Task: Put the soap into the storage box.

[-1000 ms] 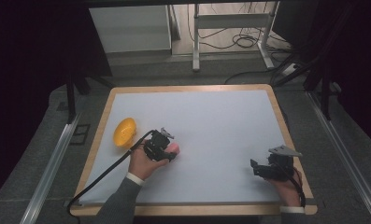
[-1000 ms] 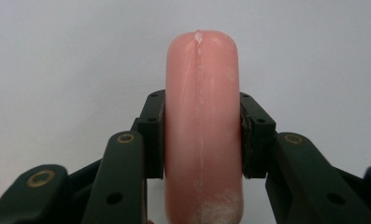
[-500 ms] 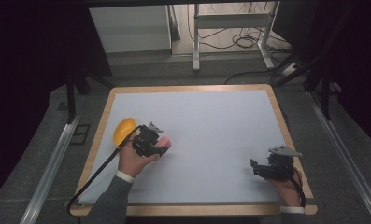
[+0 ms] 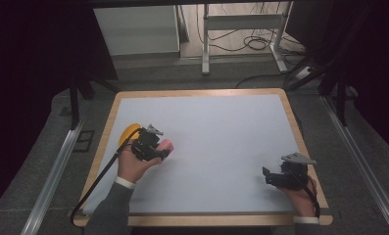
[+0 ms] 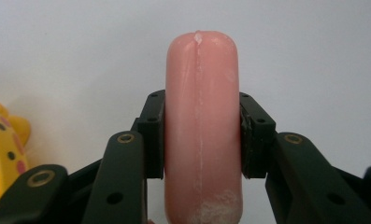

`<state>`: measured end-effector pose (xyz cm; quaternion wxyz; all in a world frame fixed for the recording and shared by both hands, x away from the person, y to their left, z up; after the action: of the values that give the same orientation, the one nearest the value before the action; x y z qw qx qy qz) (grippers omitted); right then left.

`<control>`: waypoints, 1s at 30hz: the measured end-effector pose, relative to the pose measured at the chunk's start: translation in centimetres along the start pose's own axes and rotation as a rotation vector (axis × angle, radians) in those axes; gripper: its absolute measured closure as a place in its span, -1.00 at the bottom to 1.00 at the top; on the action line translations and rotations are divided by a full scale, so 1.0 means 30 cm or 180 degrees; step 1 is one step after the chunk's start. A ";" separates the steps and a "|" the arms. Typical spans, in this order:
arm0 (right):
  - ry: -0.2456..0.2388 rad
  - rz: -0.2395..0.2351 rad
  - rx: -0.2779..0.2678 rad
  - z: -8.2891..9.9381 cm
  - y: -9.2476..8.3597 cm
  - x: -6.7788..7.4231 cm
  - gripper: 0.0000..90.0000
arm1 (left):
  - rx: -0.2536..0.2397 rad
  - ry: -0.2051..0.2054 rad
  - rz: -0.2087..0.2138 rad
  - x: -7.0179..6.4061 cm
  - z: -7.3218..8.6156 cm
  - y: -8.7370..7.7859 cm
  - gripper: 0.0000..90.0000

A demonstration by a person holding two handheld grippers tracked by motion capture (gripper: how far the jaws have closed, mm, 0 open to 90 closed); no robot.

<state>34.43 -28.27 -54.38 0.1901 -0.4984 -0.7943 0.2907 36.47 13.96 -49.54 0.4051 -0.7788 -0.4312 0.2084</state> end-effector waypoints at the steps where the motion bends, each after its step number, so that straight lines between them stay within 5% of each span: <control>1: -0.0002 0.0013 0.0005 0.001 0.001 0.000 -0.85 | -0.0014 -0.0011 -0.0016 0.009 -0.001 -0.006 0.34; 30: -0.0030 -0.0004 -0.0016 -0.002 0.001 0.006 -0.85 | -0.0049 -0.0114 -0.0163 0.117 -0.012 -0.055 0.34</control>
<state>34.41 -28.08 -54.35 0.1852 -0.4971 -0.7962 0.2909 37.80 17.23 -47.90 0.3965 -0.7668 -0.4598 0.2085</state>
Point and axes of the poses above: each handheld gripper's, and its own axes: y roughly forward along the jaws, z roughly out of its underside, x roughly to its left, the point moved 5 cm from there along y, roughly forward along the jaws, and after that the axes turned 6 degrees about -z, right-handed, at the moved point
